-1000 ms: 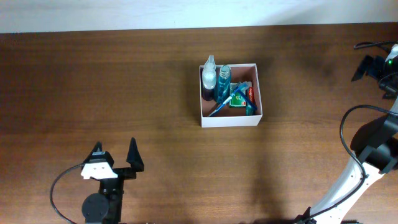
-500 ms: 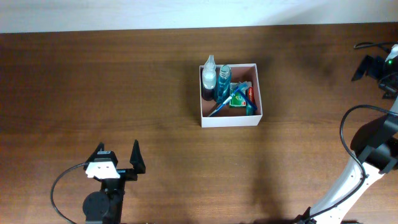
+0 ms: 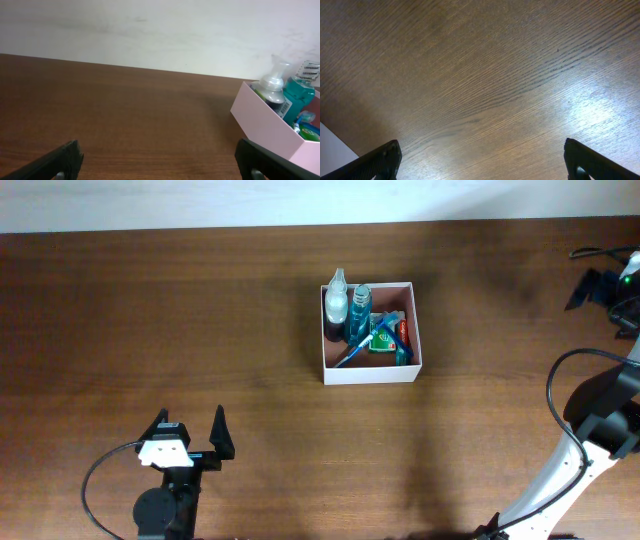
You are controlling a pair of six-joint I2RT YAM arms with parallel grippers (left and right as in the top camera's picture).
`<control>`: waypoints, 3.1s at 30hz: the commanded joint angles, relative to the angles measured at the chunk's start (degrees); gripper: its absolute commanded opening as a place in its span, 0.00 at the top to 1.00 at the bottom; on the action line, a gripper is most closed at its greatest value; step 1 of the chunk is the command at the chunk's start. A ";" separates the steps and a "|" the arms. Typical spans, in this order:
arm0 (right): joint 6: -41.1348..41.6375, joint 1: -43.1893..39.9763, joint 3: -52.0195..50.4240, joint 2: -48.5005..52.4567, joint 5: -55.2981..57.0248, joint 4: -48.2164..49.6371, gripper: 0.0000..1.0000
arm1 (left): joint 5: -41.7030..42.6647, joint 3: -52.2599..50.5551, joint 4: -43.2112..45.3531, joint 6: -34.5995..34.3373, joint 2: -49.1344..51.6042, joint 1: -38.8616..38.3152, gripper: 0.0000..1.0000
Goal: Pack container
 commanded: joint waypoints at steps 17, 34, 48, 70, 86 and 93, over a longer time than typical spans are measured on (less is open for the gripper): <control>0.24 0.26 -0.31 -1.79 -0.13 0.07 0.01 | 1.66 -0.11 -0.31 0.96 -0.44 0.26 0.00; 0.24 2.75 -0.31 -11.85 -0.13 0.07 0.01 | 1.66 -0.11 -0.31 0.96 -0.44 0.26 0.00; 0.24 18.84 -8.41 -40.26 -0.13 0.04 0.01 | 1.66 -0.11 -0.31 0.96 -0.44 0.26 0.01; 0.26 21.29 -33.33 -75.82 0.46 16.28 0.01 | 1.66 -0.11 -0.31 0.96 -0.44 0.26 0.01; 0.22 21.70 -80.13 -110.44 -13.90 57.83 0.01 | 1.66 -0.11 -0.31 0.96 -0.44 0.26 0.01; 0.02 25.44 -98.16 -121.28 -13.70 73.46 0.01 | 1.66 -0.11 -0.31 0.96 -0.44 0.26 0.01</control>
